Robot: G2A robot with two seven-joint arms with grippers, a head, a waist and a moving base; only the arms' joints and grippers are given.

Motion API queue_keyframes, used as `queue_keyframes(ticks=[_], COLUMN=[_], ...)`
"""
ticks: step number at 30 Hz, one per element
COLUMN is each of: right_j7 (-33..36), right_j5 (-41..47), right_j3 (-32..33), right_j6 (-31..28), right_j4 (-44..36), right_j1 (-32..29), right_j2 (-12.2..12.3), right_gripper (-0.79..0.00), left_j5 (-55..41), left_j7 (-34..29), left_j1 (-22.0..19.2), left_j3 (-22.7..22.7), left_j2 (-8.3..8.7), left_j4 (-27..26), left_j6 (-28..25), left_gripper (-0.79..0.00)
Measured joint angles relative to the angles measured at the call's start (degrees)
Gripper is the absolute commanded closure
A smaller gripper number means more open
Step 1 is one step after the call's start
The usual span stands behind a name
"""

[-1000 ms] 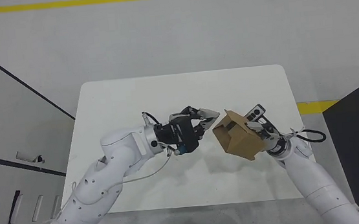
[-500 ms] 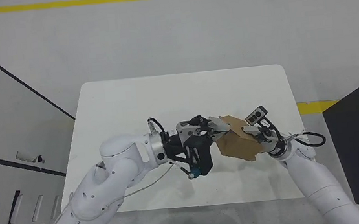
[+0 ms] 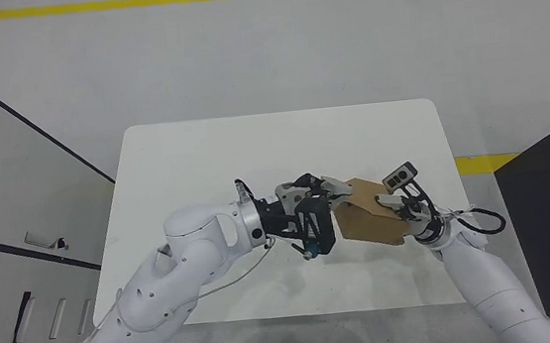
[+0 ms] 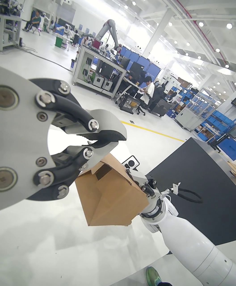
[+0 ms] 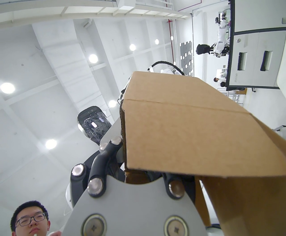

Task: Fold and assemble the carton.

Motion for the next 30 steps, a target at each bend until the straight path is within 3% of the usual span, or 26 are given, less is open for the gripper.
queue_keyframes(ticks=[30], right_j7=[0.0], right_j5=[5.1], right_j3=[-0.3], right_j6=[0.0], right_j4=[-5.4], right_j1=[-1.6], right_j2=[0.7], right_gripper=[0.0], left_j5=[-1.4], left_j7=[4.8], left_j1=[0.3], left_j3=[1.2], left_j2=[0.35], left_j4=[1.1], left_j6=[-4.0], left_gripper=[0.0])
